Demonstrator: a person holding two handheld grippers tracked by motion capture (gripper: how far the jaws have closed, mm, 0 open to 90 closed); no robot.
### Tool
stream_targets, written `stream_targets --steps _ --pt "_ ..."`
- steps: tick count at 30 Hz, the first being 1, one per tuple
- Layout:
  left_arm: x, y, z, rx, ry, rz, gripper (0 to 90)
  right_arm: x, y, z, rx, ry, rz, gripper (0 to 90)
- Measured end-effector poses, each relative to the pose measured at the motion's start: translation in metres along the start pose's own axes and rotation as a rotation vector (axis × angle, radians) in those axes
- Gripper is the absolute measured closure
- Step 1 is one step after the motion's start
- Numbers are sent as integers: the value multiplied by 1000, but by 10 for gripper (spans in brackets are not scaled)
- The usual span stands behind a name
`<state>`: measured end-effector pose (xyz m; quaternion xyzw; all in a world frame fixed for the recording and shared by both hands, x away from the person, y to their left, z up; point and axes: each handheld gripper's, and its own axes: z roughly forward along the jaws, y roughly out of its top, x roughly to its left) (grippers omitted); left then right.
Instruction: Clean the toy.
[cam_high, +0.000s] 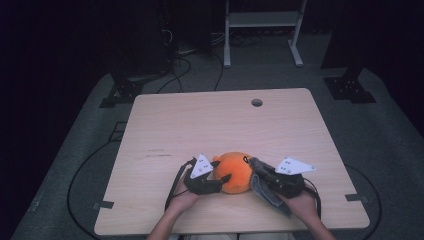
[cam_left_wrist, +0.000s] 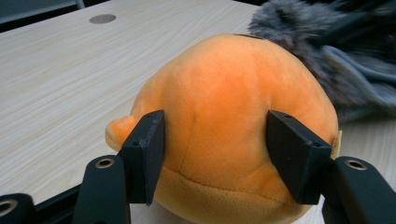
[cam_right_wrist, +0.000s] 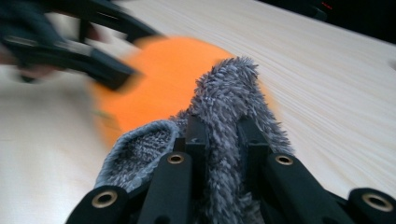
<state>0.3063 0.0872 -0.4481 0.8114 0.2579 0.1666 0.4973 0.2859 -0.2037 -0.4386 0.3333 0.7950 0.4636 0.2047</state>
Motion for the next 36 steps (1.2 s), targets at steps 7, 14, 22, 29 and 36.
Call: stream_targets --steps 7,14,22,29,36 --pt "-3 8 -6 -35 -60 26 314 22 9 1 -59 92 -88 772" --pt "3 5 -13 -54 -93 -31 415 7 3 -2 -35 53 -23 772" --pt "-2 6 -5 -31 -79 -1 459 35 15 -4 -92 115 -86 773" --pt "-1 0 -7 -6 -58 24 442 -1 6 -3 -28 33 47 773" --pt "-1 5 -3 -17 6 -48 176 -6 2 -2 -10 32 51 773"
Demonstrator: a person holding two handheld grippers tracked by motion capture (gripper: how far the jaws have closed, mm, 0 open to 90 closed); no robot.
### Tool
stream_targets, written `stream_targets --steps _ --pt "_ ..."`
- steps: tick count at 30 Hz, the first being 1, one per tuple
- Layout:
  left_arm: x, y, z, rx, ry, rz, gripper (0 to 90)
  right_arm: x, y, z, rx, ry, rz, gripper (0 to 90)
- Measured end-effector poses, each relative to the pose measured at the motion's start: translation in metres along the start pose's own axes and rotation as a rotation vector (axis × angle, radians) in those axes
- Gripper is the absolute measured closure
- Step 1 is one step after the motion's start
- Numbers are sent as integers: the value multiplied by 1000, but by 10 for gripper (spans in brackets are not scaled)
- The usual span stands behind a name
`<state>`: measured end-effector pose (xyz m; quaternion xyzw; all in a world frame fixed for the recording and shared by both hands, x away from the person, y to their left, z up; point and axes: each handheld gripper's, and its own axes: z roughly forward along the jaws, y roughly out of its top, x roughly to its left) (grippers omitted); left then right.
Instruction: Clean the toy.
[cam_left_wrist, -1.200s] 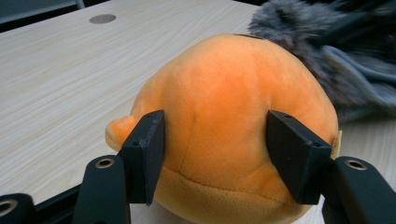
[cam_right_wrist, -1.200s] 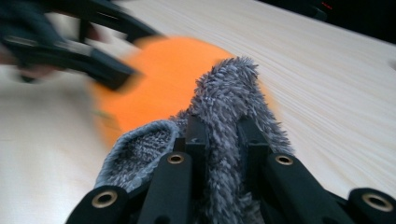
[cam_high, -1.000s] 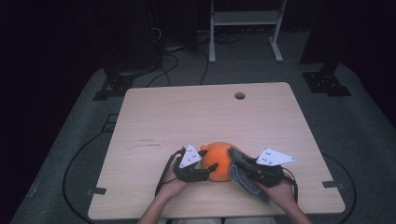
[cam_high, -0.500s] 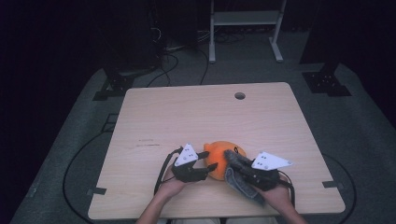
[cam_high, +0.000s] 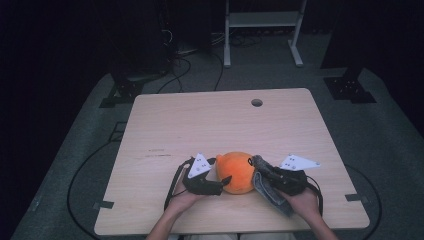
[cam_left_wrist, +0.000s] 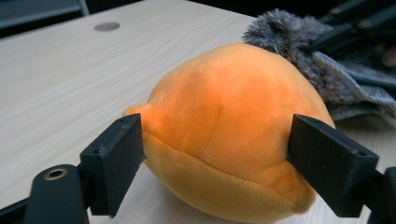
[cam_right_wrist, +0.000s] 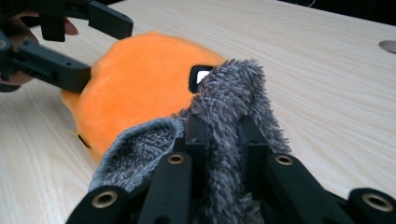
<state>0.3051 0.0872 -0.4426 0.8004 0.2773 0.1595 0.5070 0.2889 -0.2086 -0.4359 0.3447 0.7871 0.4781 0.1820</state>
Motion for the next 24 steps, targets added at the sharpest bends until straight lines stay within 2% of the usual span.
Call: stream_targets --steps 1,2,3,4,6,7,8,9,10,12,13,15,16,17,18,19,21,23,24 --pt "0 0 2 12 -7 -8 182 0 0 0 8 -2 0 773" --pt "-1 -1 3 12 -25 -5 224 -2 1 -1 10 1 8 773" --pt "-1 -1 3 12 -25 -5 252 -1 1 -3 10 3 9 772" --pt "-5 -2 4 19 -15 42 266 0 3 -6 -3 18 6 771" --pt "-11 -3 4 27 -21 99 294 5 8 -11 -76 107 -16 769" --pt "-15 -3 4 34 -10 140 299 9 11 -12 -93 126 -37 769" --pt "-19 -4 4 43 0 190 302 12 15 -10 -89 134 -60 769" --pt "-22 -5 4 52 7 223 306 15 17 -7 -76 130 -80 769" --pt "-24 -5 3 55 6 238 306 17 17 -4 -62 119 -97 770" --pt "-24 -4 2 51 2 240 283 16 13 1 -33 100 -114 770" --pt "-20 -1 -1 21 -20 185 237 15 11 1 -34 100 -110 771" --pt "-14 2 1 -6 -20 63 132 14 8 -2 -33 101 -93 771" --pt "-14 2 1 -6 -20 63 104 14 8 -2 -33 101 -93 771" --pt "-13 1 5 5 -37 24 105 16 4 -6 -33 119 -101 771" --pt "-13 1 5 5 -37 24 125 19 3 -7 -28 117 -117 771" --pt "-16 -1 9 34 -32 53 153 20 3 -8 -23 116 -132 771" --pt "-18 -1 8 37 -24 86 206 18 3 -10 -12 107 -131 771" --pt "-19 -3 7 45 -15 98 222 9 2 -12 3 73 -108 772" --pt "-19 -3 7 45 -15 98 227 9 2 -12 3 73 -108 772"
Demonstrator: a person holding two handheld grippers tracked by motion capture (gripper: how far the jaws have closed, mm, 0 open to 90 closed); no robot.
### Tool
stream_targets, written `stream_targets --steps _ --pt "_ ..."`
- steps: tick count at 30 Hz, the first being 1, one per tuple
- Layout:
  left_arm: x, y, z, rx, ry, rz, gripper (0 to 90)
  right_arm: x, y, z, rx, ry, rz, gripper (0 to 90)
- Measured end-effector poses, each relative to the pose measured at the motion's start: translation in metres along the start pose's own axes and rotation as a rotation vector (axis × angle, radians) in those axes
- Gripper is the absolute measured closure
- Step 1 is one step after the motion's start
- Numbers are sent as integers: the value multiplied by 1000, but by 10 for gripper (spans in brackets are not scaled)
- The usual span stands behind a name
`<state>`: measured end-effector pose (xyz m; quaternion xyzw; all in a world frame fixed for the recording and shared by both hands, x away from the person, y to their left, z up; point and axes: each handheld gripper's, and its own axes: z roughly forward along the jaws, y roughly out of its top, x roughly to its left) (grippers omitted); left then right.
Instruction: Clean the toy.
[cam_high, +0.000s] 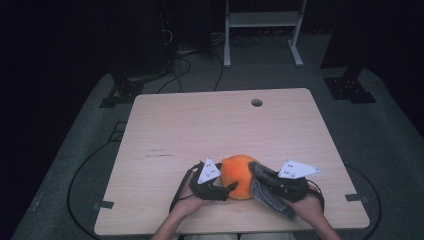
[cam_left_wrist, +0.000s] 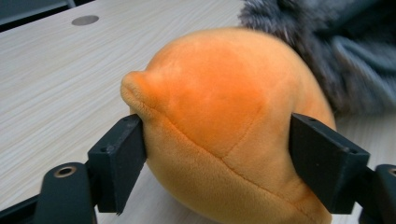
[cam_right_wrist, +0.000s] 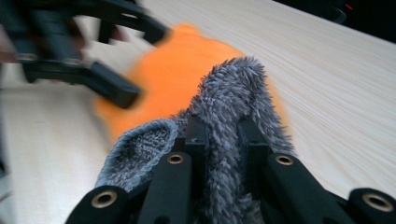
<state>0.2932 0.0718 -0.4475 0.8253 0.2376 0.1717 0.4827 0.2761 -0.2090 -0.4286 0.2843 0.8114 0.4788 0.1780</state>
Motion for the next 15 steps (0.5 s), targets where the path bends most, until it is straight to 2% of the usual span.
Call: stream_targets --steps 1,2,4,5,6,7,8,9,10,11,13,15 --pt "-1 -1 -1 5 -1 18 234 -12 -4 -2 27 -48 48 773" --pt "-1 -1 -1 9 0 31 238 -16 -5 -3 35 -71 63 773" --pt "-3 0 0 8 1 41 240 -18 -4 -5 24 -74 73 772" --pt "-5 1 0 -1 -8 75 240 -13 2 -8 -45 -16 63 772" --pt "-5 1 0 -1 -8 75 240 -13 2 -8 -45 -16 63 772" --pt "-7 2 -1 -15 -27 91 234 -5 12 -4 -75 32 35 771" --pt "-7 2 -1 -15 -27 91 205 -5 12 -4 -75 32 35 771" --pt "-6 4 -2 -18 -47 62 205 -1 14 0 -61 41 20 771" --pt "5 5 -2 -40 -106 -103 111 3 11 7 -45 40 5 773" --pt "9 5 -3 -61 -121 -165 101 4 9 8 -48 45 0 774" --pt "10 5 -1 -49 -110 -153 122 10 10 6 -44 57 -16 774" --pt "4 4 1 -39 -82 -95 199 14 10 4 -34 53 -43 774"
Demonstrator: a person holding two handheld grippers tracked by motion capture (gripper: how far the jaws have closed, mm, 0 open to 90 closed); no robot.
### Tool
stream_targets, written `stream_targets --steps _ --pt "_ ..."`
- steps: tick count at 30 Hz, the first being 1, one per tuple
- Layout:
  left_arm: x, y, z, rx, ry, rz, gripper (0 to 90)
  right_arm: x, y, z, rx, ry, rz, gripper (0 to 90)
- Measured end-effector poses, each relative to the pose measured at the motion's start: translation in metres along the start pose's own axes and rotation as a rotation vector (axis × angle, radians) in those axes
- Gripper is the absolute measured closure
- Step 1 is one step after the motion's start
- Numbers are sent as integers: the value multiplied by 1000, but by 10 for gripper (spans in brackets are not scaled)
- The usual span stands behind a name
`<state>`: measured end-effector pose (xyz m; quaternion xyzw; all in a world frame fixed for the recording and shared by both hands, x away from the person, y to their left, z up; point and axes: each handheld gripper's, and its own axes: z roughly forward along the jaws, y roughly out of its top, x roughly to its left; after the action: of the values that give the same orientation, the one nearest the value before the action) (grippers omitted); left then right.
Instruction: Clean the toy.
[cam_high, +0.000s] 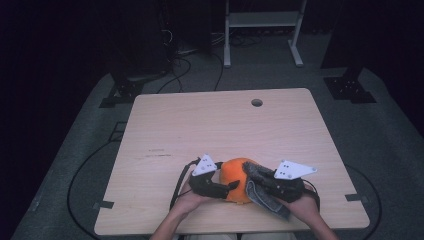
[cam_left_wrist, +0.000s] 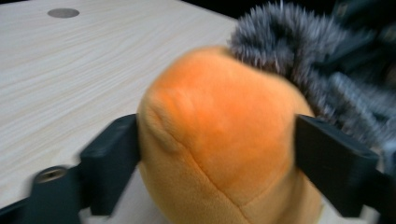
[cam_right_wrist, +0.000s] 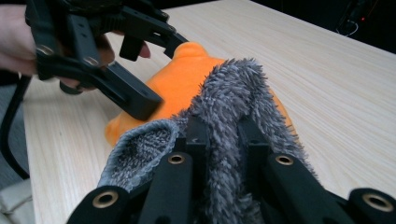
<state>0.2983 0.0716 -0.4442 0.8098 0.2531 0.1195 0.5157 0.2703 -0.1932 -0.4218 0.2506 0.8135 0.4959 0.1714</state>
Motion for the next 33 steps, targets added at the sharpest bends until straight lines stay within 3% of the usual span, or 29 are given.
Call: stream_targets --steps 3,5,6,7,8,11,12,13,14,15,18,19,20,25,26,28,31,32,33 --pt "-7 -1 0 15 37 83 265 -11 -5 -4 7 -3 48 774" --pt "-8 -1 -1 21 39 93 279 -16 -8 -6 16 -24 70 774" --pt "-9 -2 -2 27 40 116 282 -27 -14 -11 42 -75 114 775" --pt "-9 -2 -2 29 39 122 284 -31 -16 -13 49 -90 135 774" --pt "-9 -2 -2 30 38 124 285 -32 -16 -16 36 -85 145 774" --pt "-10 -2 -2 24 33 132 281 -26 -9 -17 -39 -9 150 772" --pt "-9 -3 -3 7 0 129 261 -22 -7 -14 -37 4 133 772" --pt "-9 -3 -3 7 0 129 215 -22 -7 -14 -37 4 133 772" --pt "-6 -3 -2 9 -51 99 161 -14 -6 -6 -12 -7 98 773" --pt "-6 -3 -2 9 -51 99 135 -14 -6 -6 -12 -7 98 773" --pt "-1 -4 1 29 -56 37 106 -5 -4 -5 -15 -2 76 773" --pt "-1 -4 1 29 -56 37 130 -4 -4 -5 -9 -6 71 773" --pt "-4 -4 1 39 -30 74 178 -4 -5 -5 -7 -10 70 774" --pt "-7 -4 1 43 -3 112 249 -18 -13 -7 9 -24 125 774" --pt "-5 -5 0 46 -9 103 250 -27 -19 -10 43 -61 155 775" --pt "-3 -7 -2 55 -8 102 250 -36 -25 -12 77 -86 192 775" --pt "-3 -8 -3 59 -8 105 250 -39 -27 -15 53 -59 233 775" --pt "-3 -9 -4 63 -7 114 250 -35 -20 -18 -19 5 237 774" --pt "-3 -9 -4 63 -7 114 250 -31 -16 -18 -38 22 223 774"
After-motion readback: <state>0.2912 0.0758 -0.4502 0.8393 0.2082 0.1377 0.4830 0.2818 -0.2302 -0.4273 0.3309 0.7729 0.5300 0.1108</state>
